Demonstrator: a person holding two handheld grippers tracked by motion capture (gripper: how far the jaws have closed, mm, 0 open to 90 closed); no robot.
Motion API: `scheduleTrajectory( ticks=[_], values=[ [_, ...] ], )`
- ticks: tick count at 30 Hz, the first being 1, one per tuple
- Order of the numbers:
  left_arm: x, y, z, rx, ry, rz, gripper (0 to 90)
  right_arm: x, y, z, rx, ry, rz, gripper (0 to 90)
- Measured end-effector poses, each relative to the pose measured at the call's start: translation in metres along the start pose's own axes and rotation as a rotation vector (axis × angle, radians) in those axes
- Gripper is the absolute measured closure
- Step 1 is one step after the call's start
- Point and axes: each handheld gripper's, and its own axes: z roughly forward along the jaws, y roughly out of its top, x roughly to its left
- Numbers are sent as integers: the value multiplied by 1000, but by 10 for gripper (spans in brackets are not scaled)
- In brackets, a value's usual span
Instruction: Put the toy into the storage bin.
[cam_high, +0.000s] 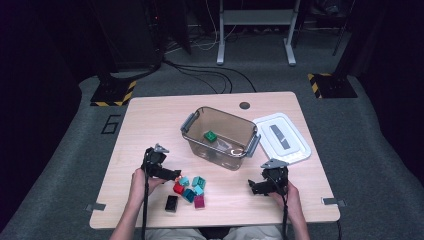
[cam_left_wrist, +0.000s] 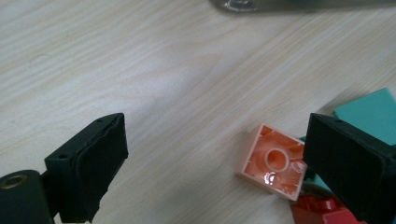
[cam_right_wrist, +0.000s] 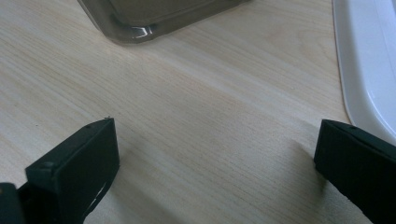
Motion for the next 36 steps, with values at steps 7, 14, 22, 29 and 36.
scheduleTrajectory(
  ticks=[7,14,22,29,36],
  values=[
    [2,-2,13,21,25,1,72,0,0,0,-1,0,-3,0],
    [12,-2,16,10,56,-40,61,0,0,0,-1,0,-3,0],
    [15,1,10,-24,39,-74,52,0,0,0,-2,-1,-1,0],
    [6,3,14,1,4,-52,44,0,0,0,-2,-1,-1,0],
    [2,0,17,13,-6,-17,247,0,0,0,-3,0,-2,0]
  ],
)
